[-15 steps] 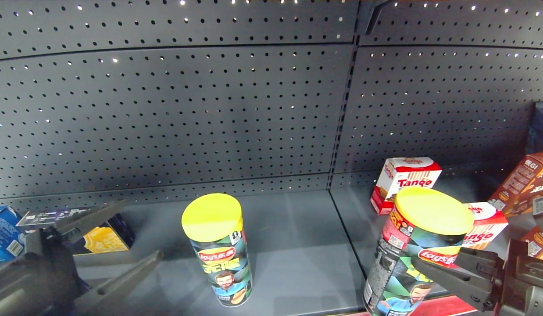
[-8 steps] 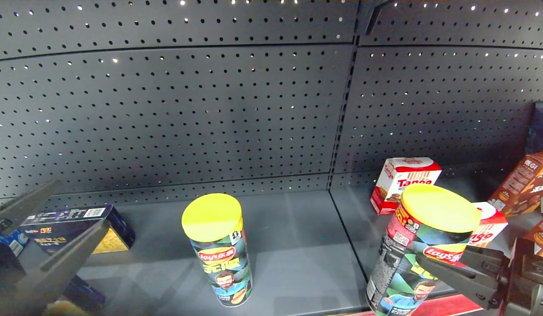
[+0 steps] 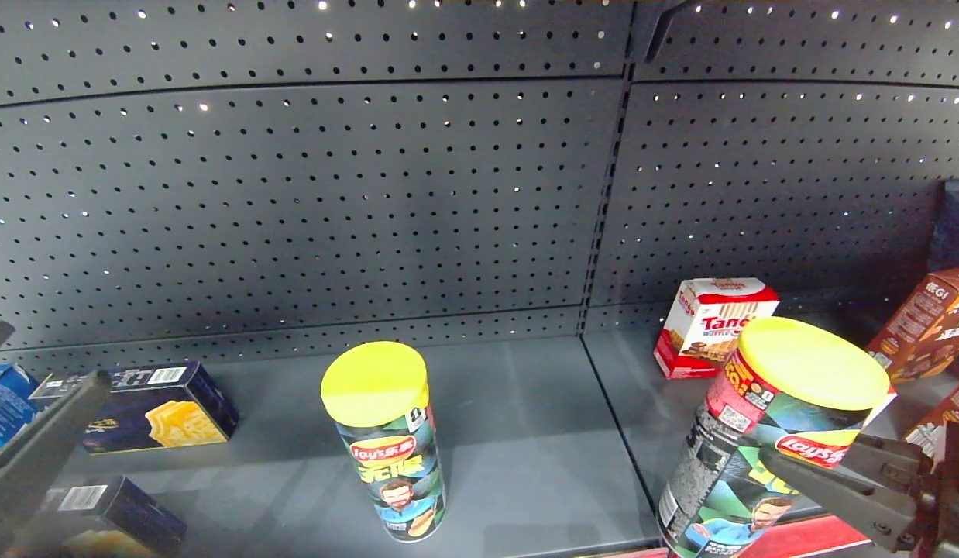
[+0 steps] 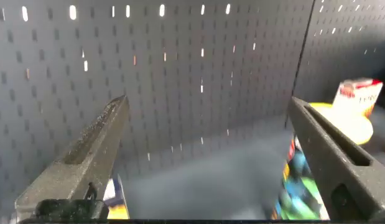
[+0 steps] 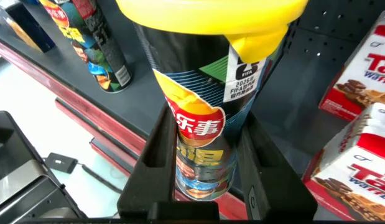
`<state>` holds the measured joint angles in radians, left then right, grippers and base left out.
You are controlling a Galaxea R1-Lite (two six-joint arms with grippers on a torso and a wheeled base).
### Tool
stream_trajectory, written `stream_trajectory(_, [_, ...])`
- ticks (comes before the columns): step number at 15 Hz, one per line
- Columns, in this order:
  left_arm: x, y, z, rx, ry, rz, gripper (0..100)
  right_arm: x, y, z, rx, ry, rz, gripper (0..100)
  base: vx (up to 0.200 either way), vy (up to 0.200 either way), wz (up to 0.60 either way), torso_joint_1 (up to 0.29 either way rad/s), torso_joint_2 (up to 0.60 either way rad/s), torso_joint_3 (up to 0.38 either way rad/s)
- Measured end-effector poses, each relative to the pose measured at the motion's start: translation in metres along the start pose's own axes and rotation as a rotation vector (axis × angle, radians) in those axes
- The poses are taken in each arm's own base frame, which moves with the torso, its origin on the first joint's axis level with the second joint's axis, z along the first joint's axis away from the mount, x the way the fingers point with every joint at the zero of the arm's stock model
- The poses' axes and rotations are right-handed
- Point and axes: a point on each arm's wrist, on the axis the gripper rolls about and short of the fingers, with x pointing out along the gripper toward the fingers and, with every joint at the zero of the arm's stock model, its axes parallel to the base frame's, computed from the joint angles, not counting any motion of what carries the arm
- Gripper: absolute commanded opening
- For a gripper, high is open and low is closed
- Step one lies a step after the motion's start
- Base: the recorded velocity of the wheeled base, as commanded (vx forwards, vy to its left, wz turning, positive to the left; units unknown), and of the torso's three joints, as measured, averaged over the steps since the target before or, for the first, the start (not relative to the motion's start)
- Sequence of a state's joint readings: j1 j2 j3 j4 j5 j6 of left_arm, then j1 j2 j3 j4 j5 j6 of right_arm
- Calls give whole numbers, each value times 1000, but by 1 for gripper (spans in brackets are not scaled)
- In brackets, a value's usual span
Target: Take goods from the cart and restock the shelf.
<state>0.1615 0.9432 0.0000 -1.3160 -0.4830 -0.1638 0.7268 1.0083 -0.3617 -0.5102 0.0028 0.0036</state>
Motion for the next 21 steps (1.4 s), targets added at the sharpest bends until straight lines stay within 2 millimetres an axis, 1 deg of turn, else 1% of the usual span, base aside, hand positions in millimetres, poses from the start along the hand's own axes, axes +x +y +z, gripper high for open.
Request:
stream_trajectory(2, [-15, -7, -3, -33, 62, 17, 100, -3, 0, 1, 0, -13, 0, 0, 0, 0, 0, 0, 0, 0])
stream_trajectory(7, [-74, -36, -11, -107, 185, 86, 100, -9, 0, 3, -1, -37, 0, 0, 0, 0, 0, 0, 0, 0])
stream_trajectory(9, [-92, -45, -10, -83, 155, 168, 100, -10, 0, 3, -1, -43, 0, 0, 0, 0, 0, 0, 0, 0])
stream_trajectory(10, [-97, -47, -8, -44, 123, 192, 100, -11, 0, 3, -1, -46, 0, 0, 0, 0, 0, 0, 0, 0])
stream_trajectory(11, [-101, -46, -13, 10, 118, 252, 100, -12, 0, 3, -1, -46, 0, 0, 0, 0, 0, 0, 0, 0])
stream_trajectory(13, [-106, -43, -34, 99, 181, 371, 100, -13, 0, 2, -1, -50, 0, 0, 0, 0, 0, 0, 0, 0])
stream_trajectory(14, [-109, -41, -47, 111, 252, 402, 100, -14, 0, 2, -1, -52, 0, 0, 0, 0, 0, 0, 0, 0])
stream_trajectory(15, [-111, -41, -51, 114, 268, 414, 100, -14, 0, 3, -1, -53, 0, 0, 0, 0, 0, 0, 0, 0])
stream_trajectory(16, [-113, -40, -59, 102, 327, 441, 100, -14, 0, 3, 0, -56, -1, 0, 0, 0, 0, 0, 0, 0])
stream_trajectory(18, [-117, -39, -68, 99, 406, 535, 100, -14, 0, 4, -1, -58, -1, 0, 0, 0, 0, 0, 0, 0])
stream_trajectory(21, [-119, -39, -70, 90, 423, 547, 100, -14, 0, 3, -1, -55, 2, 0, 0, 0, 0, 0, 0, 0])
